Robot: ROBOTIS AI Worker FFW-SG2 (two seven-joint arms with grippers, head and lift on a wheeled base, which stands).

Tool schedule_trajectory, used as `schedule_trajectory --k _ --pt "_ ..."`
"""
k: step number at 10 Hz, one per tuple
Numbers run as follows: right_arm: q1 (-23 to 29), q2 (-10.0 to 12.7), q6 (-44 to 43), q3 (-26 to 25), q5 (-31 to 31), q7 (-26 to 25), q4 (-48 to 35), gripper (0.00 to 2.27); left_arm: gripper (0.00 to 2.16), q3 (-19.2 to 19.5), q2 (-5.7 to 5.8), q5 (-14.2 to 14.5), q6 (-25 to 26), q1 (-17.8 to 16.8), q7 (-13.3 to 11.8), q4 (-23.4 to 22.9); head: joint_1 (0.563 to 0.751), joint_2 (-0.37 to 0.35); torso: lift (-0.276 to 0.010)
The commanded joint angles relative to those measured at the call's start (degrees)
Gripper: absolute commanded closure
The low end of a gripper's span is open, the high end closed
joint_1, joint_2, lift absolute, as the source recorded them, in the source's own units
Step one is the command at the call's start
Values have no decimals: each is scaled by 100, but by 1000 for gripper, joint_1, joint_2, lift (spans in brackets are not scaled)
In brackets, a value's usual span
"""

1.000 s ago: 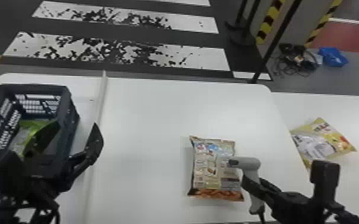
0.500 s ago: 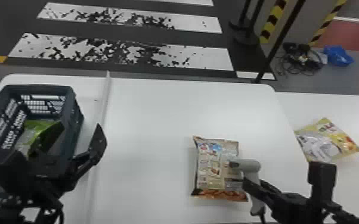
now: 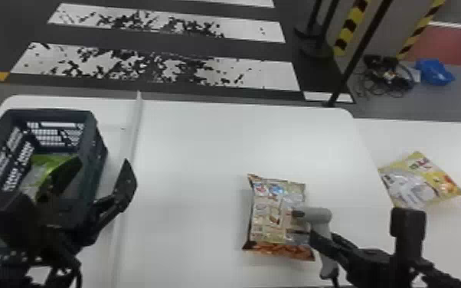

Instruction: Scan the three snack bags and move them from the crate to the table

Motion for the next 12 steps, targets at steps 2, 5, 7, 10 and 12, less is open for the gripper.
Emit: schedule_trajectory --k 2,5,7,10,12 --pt "-73 -2 -93 -91 -6 -8 -51 2240 36 0 9 0 0 16 5 -13 695 -119 -62" --pt "-477 -63 -620 -284 3 -113 222 2236 36 -9 0 -17 0 60 14 -66 695 -141 -62" --pt "-890 -204 -849 -346 196 -254 696 2236 36 -9 0 -70 0 104 31 -119 695 -178 -62" --pt "-1611 -433 -1148 -310 468 -385 2006 2236 36 -18 -17 -105 0 113 40 -101 695 -232 -62" --pt "-1989 -512 -1358 -275 618 -385 2832 2236 36 -18 -17 -132 53 87 40 -92 695 -261 -62"
